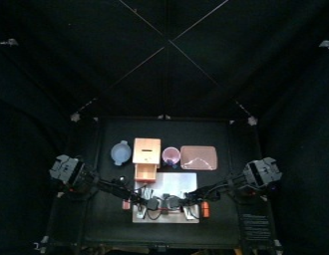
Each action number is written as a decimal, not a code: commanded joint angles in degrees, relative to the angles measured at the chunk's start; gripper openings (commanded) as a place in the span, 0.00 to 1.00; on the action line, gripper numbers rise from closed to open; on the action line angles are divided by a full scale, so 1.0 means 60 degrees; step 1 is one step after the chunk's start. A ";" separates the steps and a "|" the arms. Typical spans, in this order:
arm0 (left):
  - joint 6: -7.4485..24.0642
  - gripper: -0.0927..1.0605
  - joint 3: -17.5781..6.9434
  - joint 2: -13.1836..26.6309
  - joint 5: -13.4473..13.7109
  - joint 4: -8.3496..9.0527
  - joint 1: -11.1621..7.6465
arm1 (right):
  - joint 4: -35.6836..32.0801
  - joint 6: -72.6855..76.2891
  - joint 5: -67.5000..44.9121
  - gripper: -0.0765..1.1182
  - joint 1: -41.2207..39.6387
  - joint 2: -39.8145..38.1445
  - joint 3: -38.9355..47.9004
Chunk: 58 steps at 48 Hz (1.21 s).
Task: Place sushi on board then cut the sushi with the knife then place the pieces on the plate
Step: Cut the sushi into 4 pieces
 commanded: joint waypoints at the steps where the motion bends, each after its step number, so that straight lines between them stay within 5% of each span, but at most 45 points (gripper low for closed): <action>1: 0.0044 0.38 -0.0337 -0.0176 -0.0117 0.0029 0.0117 | 0.0000 -0.0044 -0.0103 0.30 0.0029 -0.0220 -0.0396; 19: 0.0073 0.38 -0.0366 -0.0762 -0.0103 0.0132 0.0117 | -0.0381 -0.0059 0.0352 0.30 -0.0015 -0.0703 -0.0703; 40: 0.0059 0.38 -0.0498 -0.1699 -0.0132 0.1069 0.0337 | -0.0981 -0.0044 0.1333 0.30 -0.0527 -0.1963 -0.0674; 50: 0.0044 0.45 -0.0527 -0.1670 -0.0542 0.0688 0.0732 | -0.0981 -0.0044 0.1421 0.30 -0.0601 -0.2139 -0.0571; 58: 0.0029 0.62 -0.0527 -0.1699 -0.0864 0.0571 0.0806 | -0.1011 -0.0044 0.1450 0.30 -0.0586 -0.2153 -0.0557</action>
